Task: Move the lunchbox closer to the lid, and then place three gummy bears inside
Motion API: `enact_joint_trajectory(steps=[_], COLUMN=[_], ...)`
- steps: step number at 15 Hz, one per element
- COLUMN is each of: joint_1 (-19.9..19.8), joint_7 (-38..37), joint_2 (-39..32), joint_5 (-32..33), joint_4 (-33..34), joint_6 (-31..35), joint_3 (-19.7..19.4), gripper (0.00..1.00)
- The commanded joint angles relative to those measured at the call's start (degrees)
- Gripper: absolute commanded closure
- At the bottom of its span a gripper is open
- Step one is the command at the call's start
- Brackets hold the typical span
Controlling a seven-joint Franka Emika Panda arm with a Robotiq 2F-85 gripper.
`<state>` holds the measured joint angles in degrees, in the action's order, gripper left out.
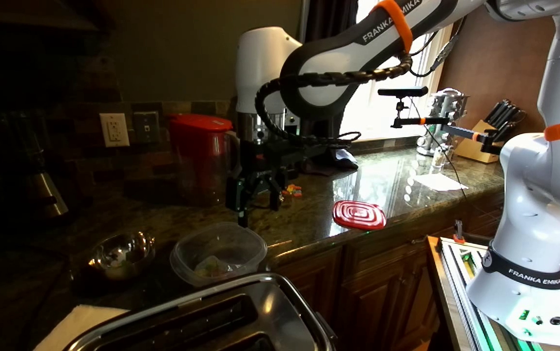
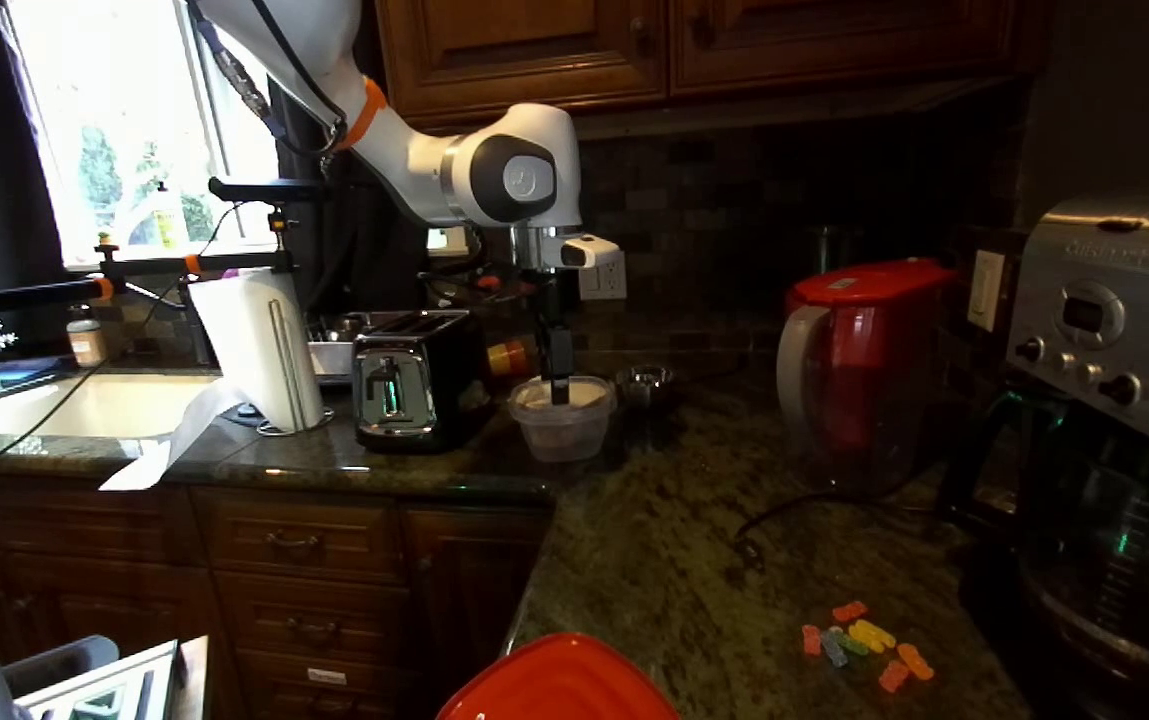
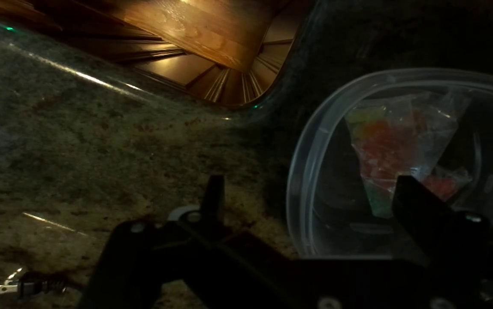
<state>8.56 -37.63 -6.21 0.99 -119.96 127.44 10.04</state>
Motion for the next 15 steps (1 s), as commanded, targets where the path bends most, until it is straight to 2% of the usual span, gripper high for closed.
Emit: enact_joint_trajectory(steps=[1, 5, 10, 13, 14, 15], joint_1=[0.89, 0.89, 1.12, 1.29, 1.42, 1.59], joint_7=[0.12, 0.12, -2.08, -1.65, -1.69, -1.73], joint_2=[0.03, 0.03, -2.68, -4.40, -4.61, -4.58], joint_5=[-0.16, -0.16, 3.14, 2.99, 2.91, 2.71], joint_4=[0.12, 0.12, -0.99, -0.90, -0.91, -1.07], joint_6=[-0.18, -0.19, 6.93, 7.65, 6.88, 6.54], joint_3=[-0.91, -0.91, -1.82, -2.46, -2.61, -2.66], gripper=[0.00, 0.00, 0.00, 0.01, 0.25, 0.26])
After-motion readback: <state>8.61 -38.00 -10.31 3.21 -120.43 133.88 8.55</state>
